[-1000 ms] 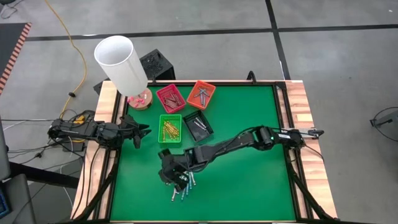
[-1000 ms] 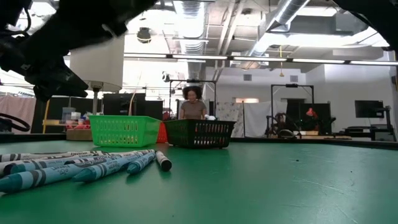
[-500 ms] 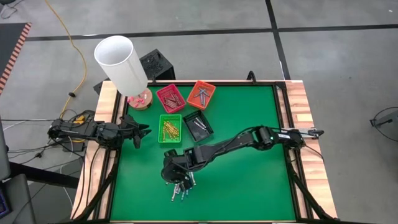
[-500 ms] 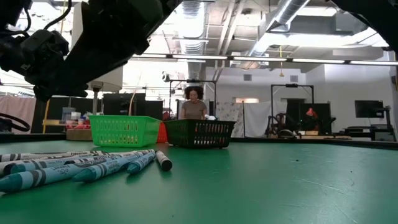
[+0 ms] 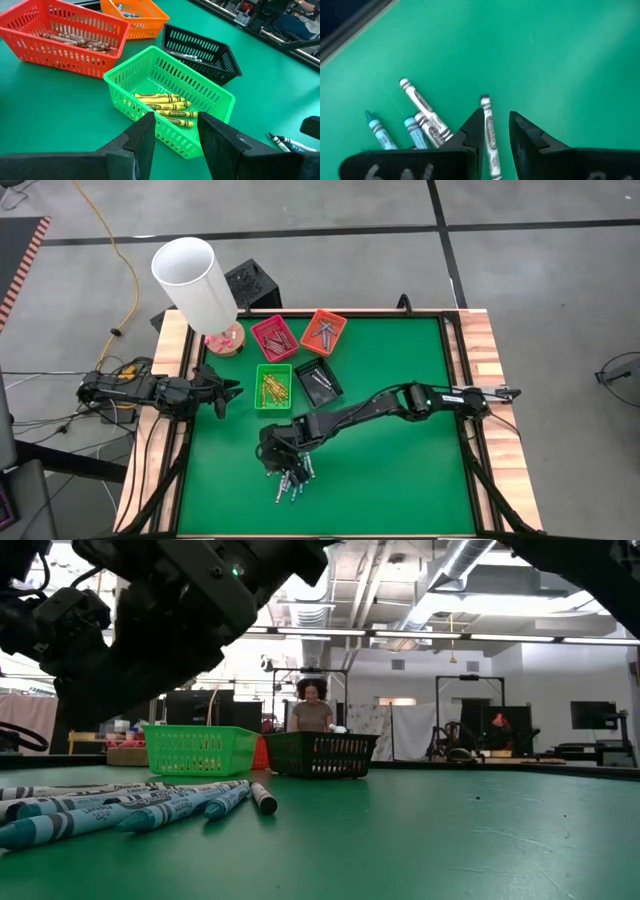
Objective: Sort crayons
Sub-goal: Put the black crayon into the black bin
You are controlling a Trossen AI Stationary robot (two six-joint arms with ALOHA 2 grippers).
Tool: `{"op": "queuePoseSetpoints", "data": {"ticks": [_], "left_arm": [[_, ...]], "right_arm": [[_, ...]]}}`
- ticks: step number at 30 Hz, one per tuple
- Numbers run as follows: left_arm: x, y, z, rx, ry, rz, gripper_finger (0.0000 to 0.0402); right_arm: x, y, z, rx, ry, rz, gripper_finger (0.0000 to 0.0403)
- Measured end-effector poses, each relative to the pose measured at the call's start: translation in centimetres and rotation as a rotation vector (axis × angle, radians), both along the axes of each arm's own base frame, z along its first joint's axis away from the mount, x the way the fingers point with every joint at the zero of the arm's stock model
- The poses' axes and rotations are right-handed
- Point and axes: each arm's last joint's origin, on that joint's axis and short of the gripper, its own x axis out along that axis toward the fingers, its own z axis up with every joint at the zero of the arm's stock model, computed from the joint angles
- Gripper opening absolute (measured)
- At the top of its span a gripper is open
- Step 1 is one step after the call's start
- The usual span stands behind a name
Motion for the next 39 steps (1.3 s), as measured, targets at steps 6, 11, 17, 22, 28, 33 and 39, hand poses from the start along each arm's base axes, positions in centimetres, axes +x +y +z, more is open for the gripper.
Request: {"op": "queuePoseSetpoints", "data": {"ticks": [6,11,17,22,28,33,39], "left_arm": [[0.0,0.0,0.0,0.0,0.001,-0.001,0.0137],[0.0,0.0,0.0,0.0,0.001,-0.001,0.0137],[0.0,0.0,0.0,0.0,0.001,0.0,0.0137],[0.0,0.0,0.0,0.0,0.001,-0.001,0.0137],[0.0,0.0,0.0,0.0,0.001,-0.001,0.0137],[0.0,0.0,0.0,0.0,0.002,-0.001,0.0137],[0.0,0.0,0.0,0.0,0.002,-0.001,0.0137]], "right_arm": [[0.4,-0.5,-0.5,0.036,0.001,0.012,0.0086],[0.4,-0.4,-0.6,0.016,-0.01,0.035,0.0086],[0.3,-0.6,-1.4,-0.06,0.0,0.063,0.0086],[0.4,-0.9,-1.9,-0.07,0.018,0.059,0.0086],[0.3,-1.0,-2.1,-0.074,0.033,0.058,0.0086],[0.3,-1.0,-2.0,-0.074,0.032,0.057,0.0086],[0.5,-1.0,-2.8,-0.113,0.032,0.026,0.0086]]}}
